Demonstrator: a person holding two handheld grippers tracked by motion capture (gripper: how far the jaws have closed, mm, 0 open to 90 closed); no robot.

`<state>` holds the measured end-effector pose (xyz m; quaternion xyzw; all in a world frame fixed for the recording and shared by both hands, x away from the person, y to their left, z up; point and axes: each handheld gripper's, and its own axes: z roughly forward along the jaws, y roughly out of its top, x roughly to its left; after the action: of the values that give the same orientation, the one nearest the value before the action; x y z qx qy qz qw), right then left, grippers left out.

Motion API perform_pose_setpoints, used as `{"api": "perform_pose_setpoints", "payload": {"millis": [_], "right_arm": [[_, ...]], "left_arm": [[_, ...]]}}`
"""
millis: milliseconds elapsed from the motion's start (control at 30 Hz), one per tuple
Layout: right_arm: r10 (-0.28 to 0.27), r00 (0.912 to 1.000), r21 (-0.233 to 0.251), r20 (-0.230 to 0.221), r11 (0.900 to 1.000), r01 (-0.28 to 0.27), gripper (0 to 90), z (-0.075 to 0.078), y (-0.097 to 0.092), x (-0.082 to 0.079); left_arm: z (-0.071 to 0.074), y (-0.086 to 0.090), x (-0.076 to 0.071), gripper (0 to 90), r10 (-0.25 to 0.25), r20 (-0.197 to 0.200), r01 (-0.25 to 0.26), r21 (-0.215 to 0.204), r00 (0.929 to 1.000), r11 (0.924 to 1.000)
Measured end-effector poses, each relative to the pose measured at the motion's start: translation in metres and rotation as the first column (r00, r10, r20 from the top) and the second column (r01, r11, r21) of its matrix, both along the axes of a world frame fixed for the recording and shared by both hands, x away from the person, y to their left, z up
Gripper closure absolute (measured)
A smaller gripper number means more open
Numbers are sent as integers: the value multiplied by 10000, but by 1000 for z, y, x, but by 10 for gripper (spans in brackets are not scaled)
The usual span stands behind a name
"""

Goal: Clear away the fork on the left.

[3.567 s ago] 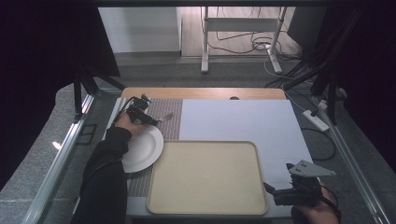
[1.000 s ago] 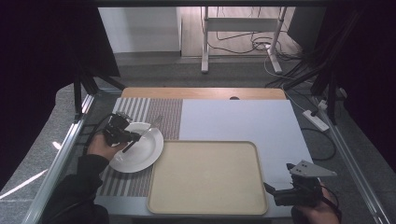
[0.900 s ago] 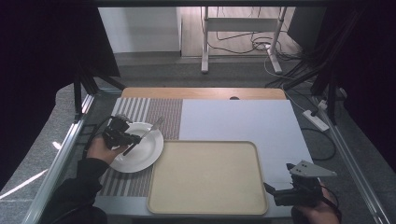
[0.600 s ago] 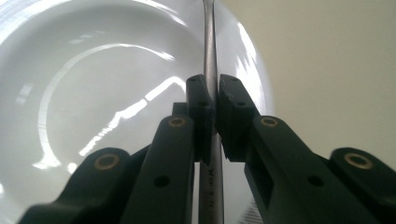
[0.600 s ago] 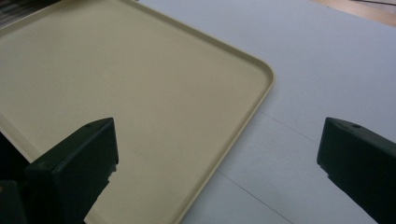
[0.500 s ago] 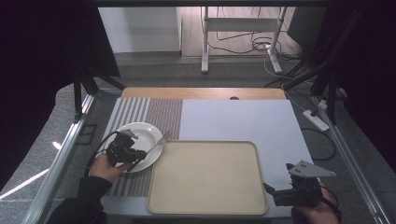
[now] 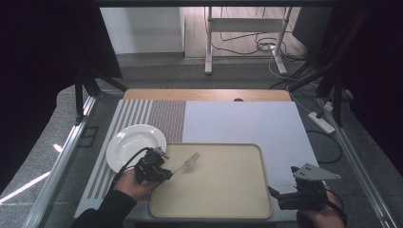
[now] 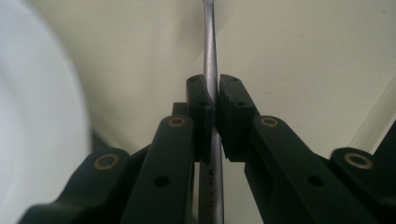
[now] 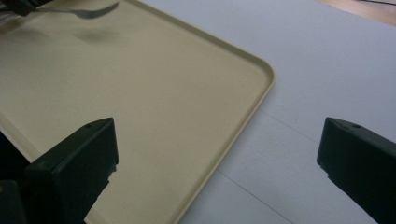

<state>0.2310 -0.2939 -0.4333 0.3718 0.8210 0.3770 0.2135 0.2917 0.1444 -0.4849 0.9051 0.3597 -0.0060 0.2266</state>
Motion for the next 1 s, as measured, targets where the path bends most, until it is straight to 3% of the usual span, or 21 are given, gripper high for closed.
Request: {"api": "perform_pose_setpoints", "payload": {"millis": [200, 300, 367, 433, 500, 600, 767, 867, 1000], "right_arm": [[-2, 10000, -29, 11, 10000, 2, 0, 0, 0, 0], [5, 10000, -26, 7, 10000, -5, 0, 0, 0, 0], [10, 10000, -34, -14, 10000, -10, 0, 0, 0, 0], [29, 10000, -53, -24, 10000, -30, 0, 0, 0, 0], [31, 10000, -72, -43, 10000, -32, 0, 0, 0, 0], [23, 10000, -71, -38, 10000, -23, 0, 0, 1, 0], [23, 10000, -76, -56, 10000, -23, 0, 0, 1, 1], [32, 10000, -76, -32, 10000, -32, 0, 0, 0, 0], [51, 10000, -42, -12, 10000, -51, 0, 0, 0, 0]], "left_arm": [[-15, -19, 2, 829, -553, -458, 591, 851, 9974, 9946], [-20, -23, 3, 801, -889, -458, 938, 1186, 9950, 9885], [-16, -25, 3, 720, -872, -84, 876, 1276, 9962, 9880], [-9, -25, 5, 752, -831, 240, 804, 976, 9962, 9920], [-4, -26, 8, 866, -758, 248, 743, 538, 9968, 9958], [-3, -35, 12, 888, -976, 19, 976, 131, 9952, 9951], [-10, -54, 17, 888, -1489, -36, 1489, 538, 9888, 9874], [-18, -60, 20, 888, -1532, -80, 1531, 1159, 9882, 9814], [-20, -55, 24, 888, -1317, -123, 1322, 1153, 9912, 9845]]}}
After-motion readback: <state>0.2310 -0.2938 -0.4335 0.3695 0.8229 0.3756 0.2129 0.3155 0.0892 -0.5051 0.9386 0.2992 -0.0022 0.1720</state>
